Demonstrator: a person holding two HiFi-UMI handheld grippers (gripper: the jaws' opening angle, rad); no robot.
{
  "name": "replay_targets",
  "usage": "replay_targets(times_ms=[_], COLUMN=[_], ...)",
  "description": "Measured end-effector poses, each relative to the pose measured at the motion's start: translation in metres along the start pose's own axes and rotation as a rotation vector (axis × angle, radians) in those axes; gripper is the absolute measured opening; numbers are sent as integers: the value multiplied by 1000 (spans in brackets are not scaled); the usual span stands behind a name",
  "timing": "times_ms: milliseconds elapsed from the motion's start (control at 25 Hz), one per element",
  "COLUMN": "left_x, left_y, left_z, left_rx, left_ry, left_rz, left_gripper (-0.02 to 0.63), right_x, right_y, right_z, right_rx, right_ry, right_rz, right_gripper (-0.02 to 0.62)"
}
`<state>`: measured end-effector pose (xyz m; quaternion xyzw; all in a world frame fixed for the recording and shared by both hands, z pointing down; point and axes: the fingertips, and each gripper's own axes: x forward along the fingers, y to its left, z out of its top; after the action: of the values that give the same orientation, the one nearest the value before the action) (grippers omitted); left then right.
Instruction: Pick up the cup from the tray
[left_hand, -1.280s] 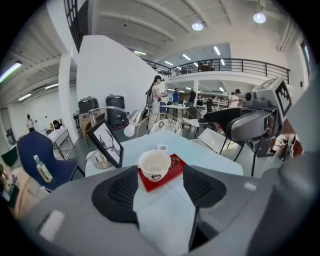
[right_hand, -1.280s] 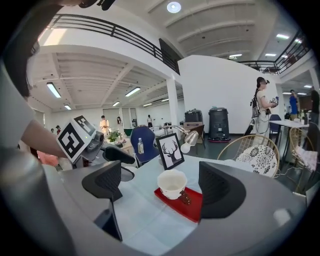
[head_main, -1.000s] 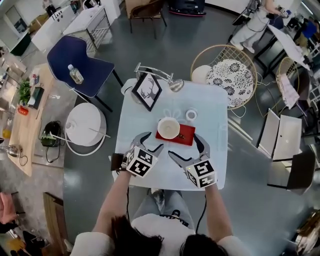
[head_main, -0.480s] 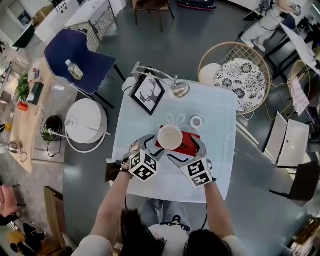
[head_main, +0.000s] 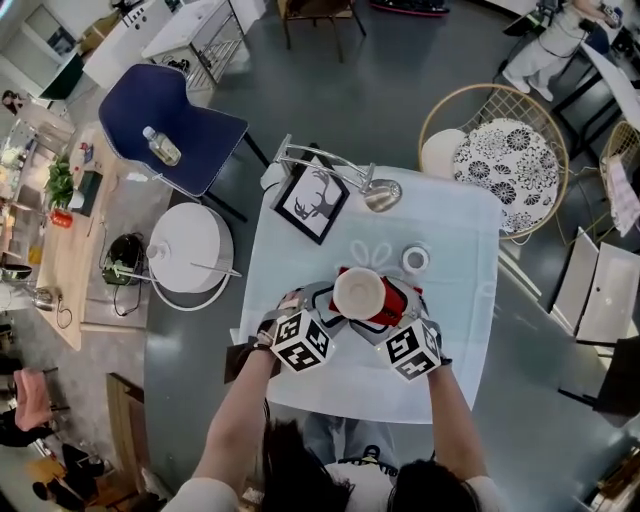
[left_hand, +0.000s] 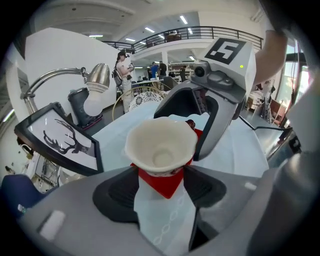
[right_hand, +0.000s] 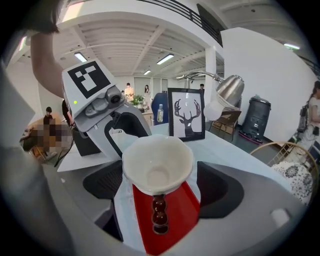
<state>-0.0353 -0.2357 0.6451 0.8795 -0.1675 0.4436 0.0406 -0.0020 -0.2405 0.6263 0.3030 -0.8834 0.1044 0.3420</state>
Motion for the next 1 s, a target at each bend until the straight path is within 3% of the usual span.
replay_targets(times_ms=[200,560,1000], left_x=[3,6,-2], left_y=[5,6,3], left_z=[-7,-5,7], left_rx=[15,2,63], left_ry=[14,17,3], left_rz=[-7,-7,39], left_gripper=[267,267,267], right_x=[17,17,4], right_y=[4,0,-2], right_z=[7,7,13], right_rx=[-66,-48,-34], right_ry=[12,21,-13], right_rz=[34,67,52], right_gripper=[491,499,499])
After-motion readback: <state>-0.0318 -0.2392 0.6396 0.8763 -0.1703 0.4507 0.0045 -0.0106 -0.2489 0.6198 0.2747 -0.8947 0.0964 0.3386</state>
